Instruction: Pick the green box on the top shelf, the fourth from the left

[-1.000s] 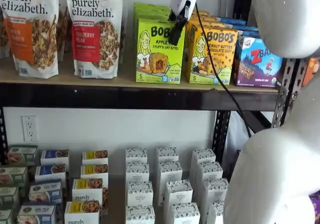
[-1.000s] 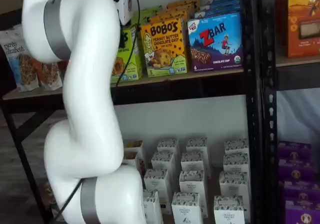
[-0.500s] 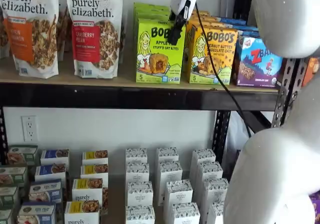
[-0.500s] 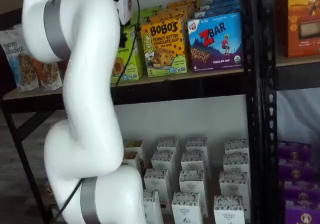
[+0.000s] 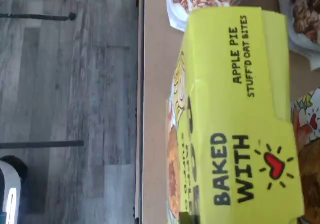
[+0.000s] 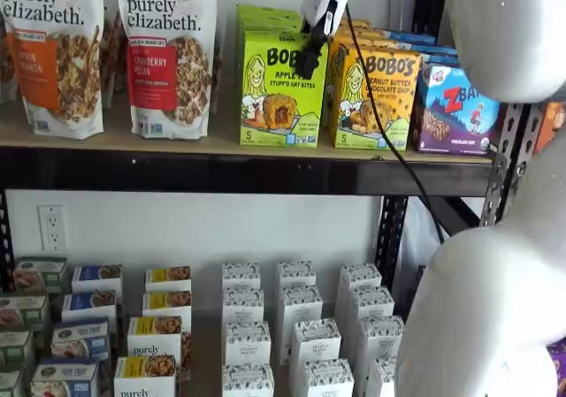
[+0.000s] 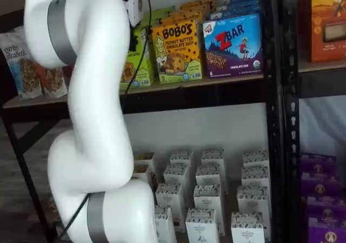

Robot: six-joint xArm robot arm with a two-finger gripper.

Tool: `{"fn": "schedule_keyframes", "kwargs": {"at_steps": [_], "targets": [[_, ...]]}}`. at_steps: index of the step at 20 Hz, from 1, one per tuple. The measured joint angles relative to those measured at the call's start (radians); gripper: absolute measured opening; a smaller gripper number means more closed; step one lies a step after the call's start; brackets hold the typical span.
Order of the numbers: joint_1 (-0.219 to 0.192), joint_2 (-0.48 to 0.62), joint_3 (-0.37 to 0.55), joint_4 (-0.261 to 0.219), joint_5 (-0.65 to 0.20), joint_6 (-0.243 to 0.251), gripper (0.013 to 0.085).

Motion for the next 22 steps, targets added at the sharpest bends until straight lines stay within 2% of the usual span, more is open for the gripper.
{"fn": "schedule_keyframes", "kwargs": {"at_steps": [15,17,22], "targets": [[-0.007,-0.013,-0.006,0.017,0.037,0.0,0.033],[-0.009,-0.015,-0.006,0.023,0.043,0.0,0.025],[-0.015,0.001,-0.06,0.053,0.129,0.008,0.025]]}}
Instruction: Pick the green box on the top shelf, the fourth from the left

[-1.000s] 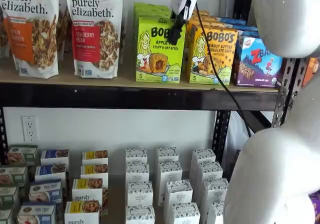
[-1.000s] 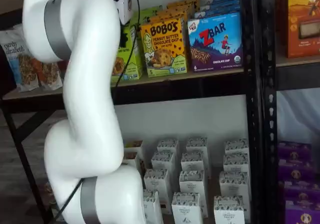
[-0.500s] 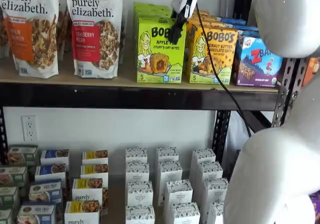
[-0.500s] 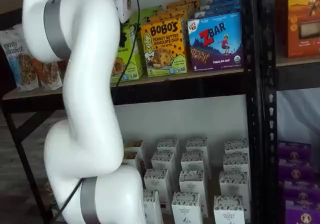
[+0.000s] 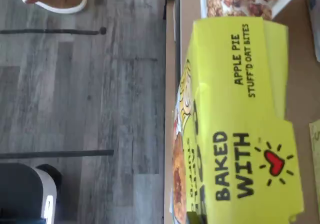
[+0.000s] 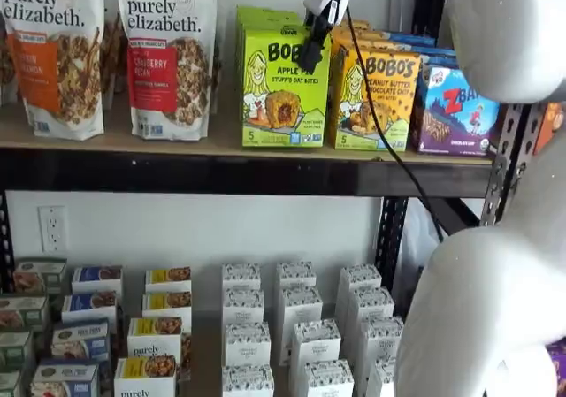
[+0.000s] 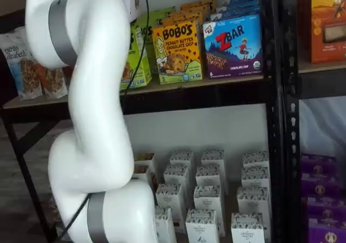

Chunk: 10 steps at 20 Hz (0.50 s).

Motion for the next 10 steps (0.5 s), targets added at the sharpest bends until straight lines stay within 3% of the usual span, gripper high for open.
{"fn": "schedule_keyframes", "kwargs": {"at_steps": [10], "targets": [[0.0,-0.031,-0.029,0.026,0.059,0.023,0.025]]}}
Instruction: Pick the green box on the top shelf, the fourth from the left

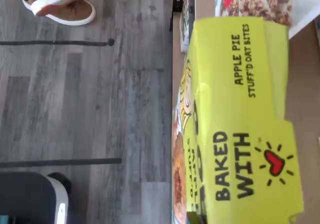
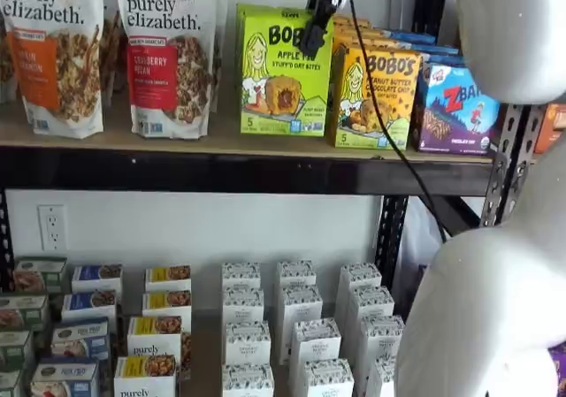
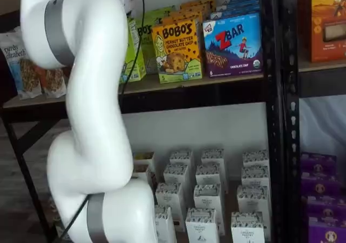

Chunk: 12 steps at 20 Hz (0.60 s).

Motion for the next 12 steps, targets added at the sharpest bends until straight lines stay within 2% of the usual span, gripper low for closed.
{"fn": "schedule_keyframes", "kwargs": {"at_steps": [12], "targets": [[-0.036,-0.069,0.007,0.016,0.062,-0.01,0.025]]}}
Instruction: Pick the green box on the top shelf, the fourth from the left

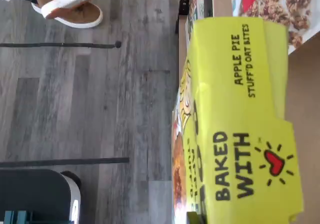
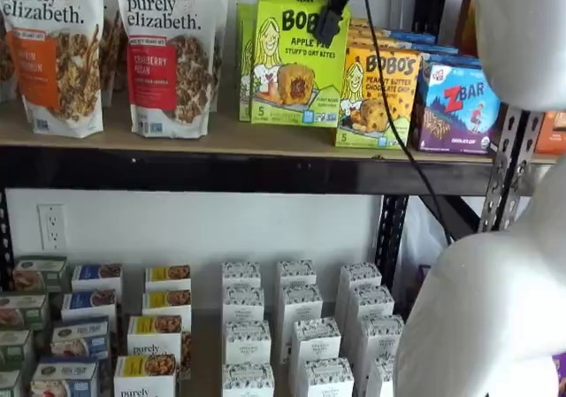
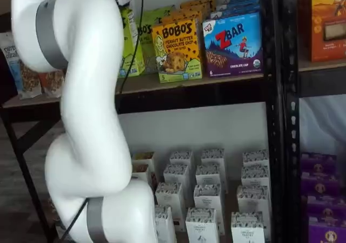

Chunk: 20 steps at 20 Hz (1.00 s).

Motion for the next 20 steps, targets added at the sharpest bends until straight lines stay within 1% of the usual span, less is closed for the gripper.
{"fn": "schedule_keyframes", "kwargs": {"at_steps": [13,20], "targets": [[-0.02,-0.062,0.054,-0.026,0.001,-0.024,0.025],[-0.042,-0.104,0.103,-0.04,-0.003,-0.051,0.025]]}}
